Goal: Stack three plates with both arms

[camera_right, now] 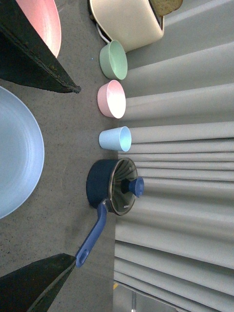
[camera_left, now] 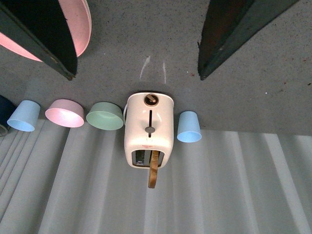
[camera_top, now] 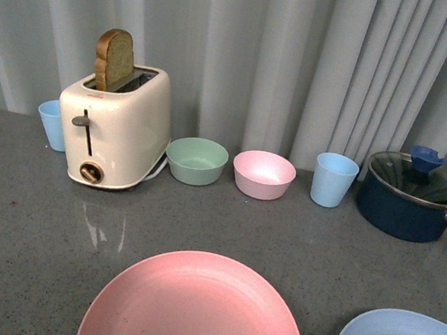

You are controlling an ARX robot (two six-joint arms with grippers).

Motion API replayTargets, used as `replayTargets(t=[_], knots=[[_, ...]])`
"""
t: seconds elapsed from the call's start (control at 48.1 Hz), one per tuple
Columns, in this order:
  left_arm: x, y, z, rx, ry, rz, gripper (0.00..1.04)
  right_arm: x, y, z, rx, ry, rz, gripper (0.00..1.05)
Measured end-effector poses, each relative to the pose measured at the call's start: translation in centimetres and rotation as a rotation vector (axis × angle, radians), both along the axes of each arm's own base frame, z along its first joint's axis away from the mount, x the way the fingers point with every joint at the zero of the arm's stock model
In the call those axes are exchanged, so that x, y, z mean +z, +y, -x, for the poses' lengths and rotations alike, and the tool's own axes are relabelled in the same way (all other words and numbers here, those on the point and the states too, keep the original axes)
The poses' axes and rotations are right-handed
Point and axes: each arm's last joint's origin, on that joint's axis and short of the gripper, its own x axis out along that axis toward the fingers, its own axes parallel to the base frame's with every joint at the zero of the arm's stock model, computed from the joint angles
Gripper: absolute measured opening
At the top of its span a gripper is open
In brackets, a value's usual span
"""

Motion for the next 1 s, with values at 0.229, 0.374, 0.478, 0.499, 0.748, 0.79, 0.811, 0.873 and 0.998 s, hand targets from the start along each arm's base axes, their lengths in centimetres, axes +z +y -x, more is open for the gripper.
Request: replayTargets(t=[0.229, 0.374, 0.478, 0.499, 0.748, 0.79, 0.811, 0.873, 0.998], knots=[[0.0, 0.0, 0.0, 0.000, 0.000, -0.002, 0.97, 0.0, 0.0, 0.0, -0.002, 0.004, -0.005, 0.97], [0.0, 0.0, 0.0, -0.003, 0.000, -0.003, 0.98, 0.6, -1.1, -0.8, -0.016, 0.418, -0.238, 0.97], [0.0, 0.0, 0.0, -0.001, 0.000, -0.003, 0.98, 1.0, -4.1, -3.1, -0.063, 0.509, -0.360, 0.97], [0.0, 0.0, 0.0, 0.000, 0.001, -0.003, 0.98, 1.0, -4.6, -3.3, -0.081, 0.511, -0.365, 0.97], [0.0, 0.0, 0.0, -0.001, 0.001, -0.003, 0.98, -1.6, -10.7, -7.1, -0.188, 0.649, -0.304, 0.97], [0.0, 0.0, 0.0, -0.002, 0.001, -0.003, 0.98, -2.6, -11.1, -7.8, -0.166, 0.690, -0.275, 0.97], [0.0, 0.0, 0.0, -0.002, 0.001, -0.003, 0.98, -3.0, -11.2, -8.0, -0.156, 0.703, -0.264, 0.97], [0.0, 0.0, 0.0, 0.000, 0.001, -0.003, 0.98, -4.8, -11.5, -9.0, -0.114, 0.766, -0.214, 0.97], [0.0, 0.0, 0.0, 0.000, 0.001, -0.003, 0.98, -7.4, -11.8, -10.9, -0.091, 0.830, -0.140, 0.97]])
